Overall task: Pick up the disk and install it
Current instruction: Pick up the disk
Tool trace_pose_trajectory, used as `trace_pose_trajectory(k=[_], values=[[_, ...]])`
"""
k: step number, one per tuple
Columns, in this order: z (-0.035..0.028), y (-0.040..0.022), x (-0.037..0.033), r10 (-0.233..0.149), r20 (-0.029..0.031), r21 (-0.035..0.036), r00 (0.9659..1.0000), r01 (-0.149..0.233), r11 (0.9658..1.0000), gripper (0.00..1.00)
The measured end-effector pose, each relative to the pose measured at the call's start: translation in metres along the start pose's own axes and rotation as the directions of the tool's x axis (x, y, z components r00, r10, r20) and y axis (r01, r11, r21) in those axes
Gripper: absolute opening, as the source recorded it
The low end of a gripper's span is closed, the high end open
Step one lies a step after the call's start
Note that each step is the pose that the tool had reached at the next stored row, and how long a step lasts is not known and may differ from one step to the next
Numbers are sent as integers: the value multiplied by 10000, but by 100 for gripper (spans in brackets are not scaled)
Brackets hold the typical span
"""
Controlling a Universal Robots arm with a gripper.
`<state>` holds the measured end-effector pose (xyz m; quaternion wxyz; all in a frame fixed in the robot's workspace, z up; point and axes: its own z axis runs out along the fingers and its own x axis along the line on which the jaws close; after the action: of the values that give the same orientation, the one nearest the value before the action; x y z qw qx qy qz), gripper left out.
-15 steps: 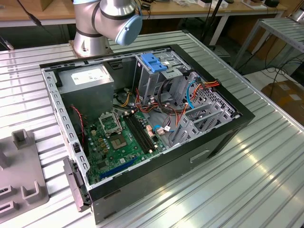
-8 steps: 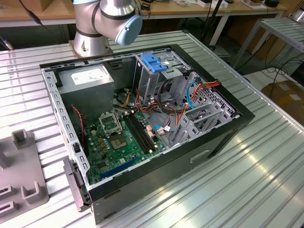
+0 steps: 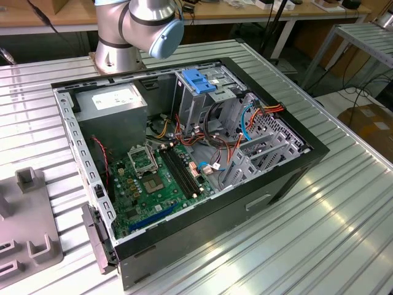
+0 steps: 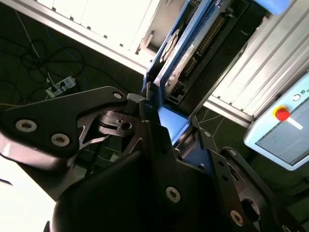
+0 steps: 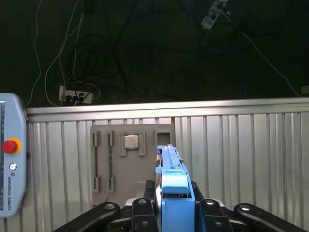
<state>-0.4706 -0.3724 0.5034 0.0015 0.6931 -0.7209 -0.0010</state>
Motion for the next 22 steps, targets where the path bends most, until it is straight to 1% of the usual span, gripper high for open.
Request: trace_pose_trajectory(k=[6, 8, 9, 18, 22], values=[[-141, 1, 0, 0, 0, 1, 10000, 0, 10000, 37], [-229, 1, 0, 0, 0, 0, 10000, 0, 10000, 37], [-240, 0, 0, 0, -1, -1, 10000, 0, 10000, 37], [-252, -3, 0, 0, 1, 2, 10000, 0, 10000, 37], [-253, -38, -1, -1, 1, 2, 10000, 1, 10000, 37]])
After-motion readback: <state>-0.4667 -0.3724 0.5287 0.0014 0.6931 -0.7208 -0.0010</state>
